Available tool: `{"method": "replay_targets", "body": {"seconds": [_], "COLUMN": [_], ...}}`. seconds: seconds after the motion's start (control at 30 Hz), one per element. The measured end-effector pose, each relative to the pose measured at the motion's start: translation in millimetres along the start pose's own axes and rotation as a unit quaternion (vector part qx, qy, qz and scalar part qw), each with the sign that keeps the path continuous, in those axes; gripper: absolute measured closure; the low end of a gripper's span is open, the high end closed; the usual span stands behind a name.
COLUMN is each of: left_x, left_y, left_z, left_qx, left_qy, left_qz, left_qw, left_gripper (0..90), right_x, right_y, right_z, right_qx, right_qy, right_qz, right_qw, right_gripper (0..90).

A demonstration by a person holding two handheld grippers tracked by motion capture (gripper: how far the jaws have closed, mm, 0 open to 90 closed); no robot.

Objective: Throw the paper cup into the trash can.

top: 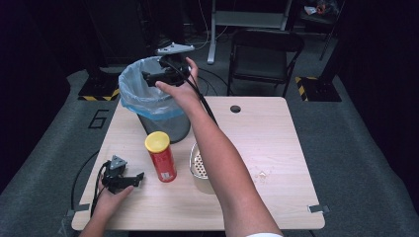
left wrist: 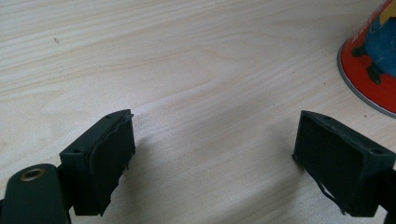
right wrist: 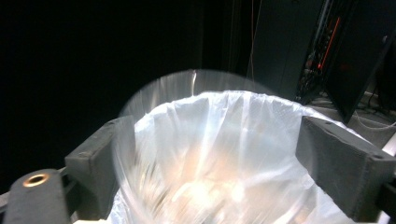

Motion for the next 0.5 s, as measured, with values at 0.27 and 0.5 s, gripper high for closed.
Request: {"method": "replay_targets", "body": {"seconds": [0.27,0.5], "left_x": [-0.7,-0.7], "left_y": [-0.5,-0.5], "left_z": [-0.8,-0.8], "left_qx": [0.001,0.002], "left_qy": [0.000,0.000], "left_qz": [-0.001,-0.001], "left_qw": [1.0000,1.0000], "left_gripper": [11.7,11.6], "right_x": [-13.0,-37.5], "right_y": [-8.1,-20.9], "right_z": [-4.6,-10.0], "right_qx": [-0.006,-0.033], "right_qy": [-0.015,-0.029], "right_qz": [-0.010,-0.016], "right_qw": [0.9998,0.9989], "right_gripper": [11.2,17.0]}}
Point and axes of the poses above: each handheld gripper's, and its own axes: x roughly forward along the jaws, z roughly out of its top, y roughly to its left, the point moved 4 cm from there along x, roughly forward along the jaws, and after that the axes turned 3 degrees about -x, right-handed, at the moved point
